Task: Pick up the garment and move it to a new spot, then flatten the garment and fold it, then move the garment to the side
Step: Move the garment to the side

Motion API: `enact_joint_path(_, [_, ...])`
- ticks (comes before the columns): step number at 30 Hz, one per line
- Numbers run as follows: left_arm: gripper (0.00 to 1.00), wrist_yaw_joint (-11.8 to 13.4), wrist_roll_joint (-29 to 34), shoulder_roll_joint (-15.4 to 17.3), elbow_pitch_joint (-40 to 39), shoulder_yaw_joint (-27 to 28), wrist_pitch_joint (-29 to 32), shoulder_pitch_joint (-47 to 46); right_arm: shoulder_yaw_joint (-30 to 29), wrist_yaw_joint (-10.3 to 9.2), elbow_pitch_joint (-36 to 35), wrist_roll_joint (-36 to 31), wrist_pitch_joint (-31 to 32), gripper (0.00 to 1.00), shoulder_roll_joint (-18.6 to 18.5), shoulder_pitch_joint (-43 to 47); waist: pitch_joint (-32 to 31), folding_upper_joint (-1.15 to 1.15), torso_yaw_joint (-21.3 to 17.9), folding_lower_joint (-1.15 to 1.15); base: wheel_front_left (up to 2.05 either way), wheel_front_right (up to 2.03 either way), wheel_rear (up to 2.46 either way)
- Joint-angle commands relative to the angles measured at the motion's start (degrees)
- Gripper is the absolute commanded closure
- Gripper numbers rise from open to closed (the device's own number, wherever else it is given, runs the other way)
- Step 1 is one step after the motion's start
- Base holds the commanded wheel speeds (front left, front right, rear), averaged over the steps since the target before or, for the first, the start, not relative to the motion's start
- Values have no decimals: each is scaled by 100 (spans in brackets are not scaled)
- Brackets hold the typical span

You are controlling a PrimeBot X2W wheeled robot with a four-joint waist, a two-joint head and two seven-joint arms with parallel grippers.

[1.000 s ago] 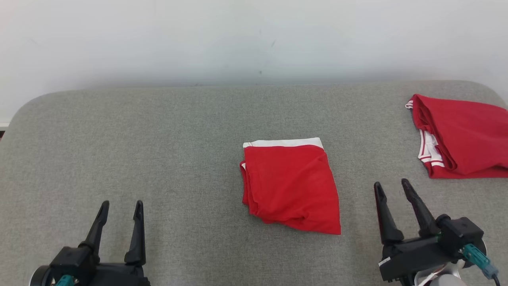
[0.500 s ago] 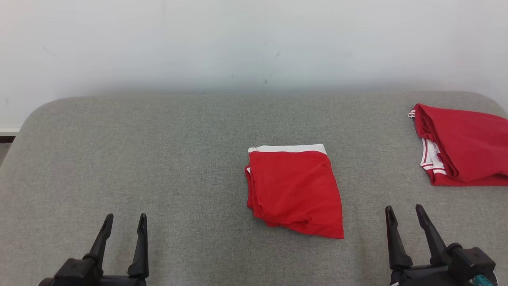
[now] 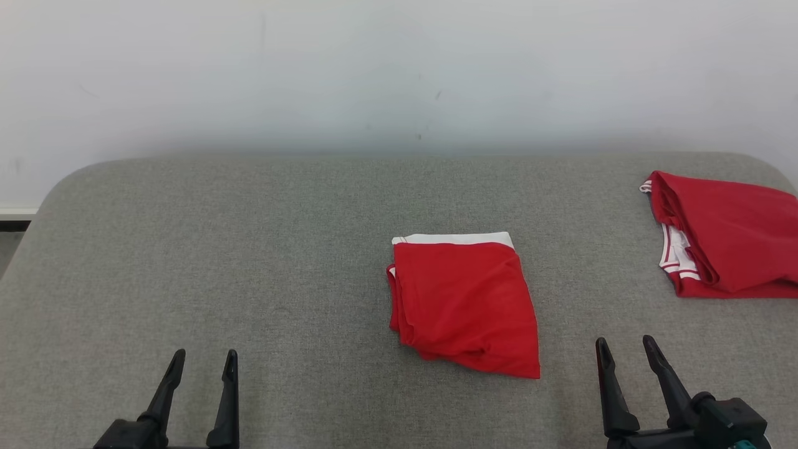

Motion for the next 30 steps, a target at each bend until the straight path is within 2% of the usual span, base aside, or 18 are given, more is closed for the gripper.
enact_joint_path(1, [0,23,22,5,-27,4,2,102,1,4,-20,-33,5,0,15,57,-2,0,2,0,0,0,0])
enact_joint_path(19, [0,40,-12,2,9,7,2,114,42,4,64,-39,17,0,41,16,31,0,5,0,0,0,0])
enact_joint_path(24, [0,67,-23,-9,30,20,2,59,176,4,172,-1,81,0,-20,-359,95,0,19,0,0,0,0])
enact_joint_path(30, [0,58,-27,-14,73,-39,2,-132,359,4,466,-18,263,0,-277,-1179,310,0,180,0,0,0,0])
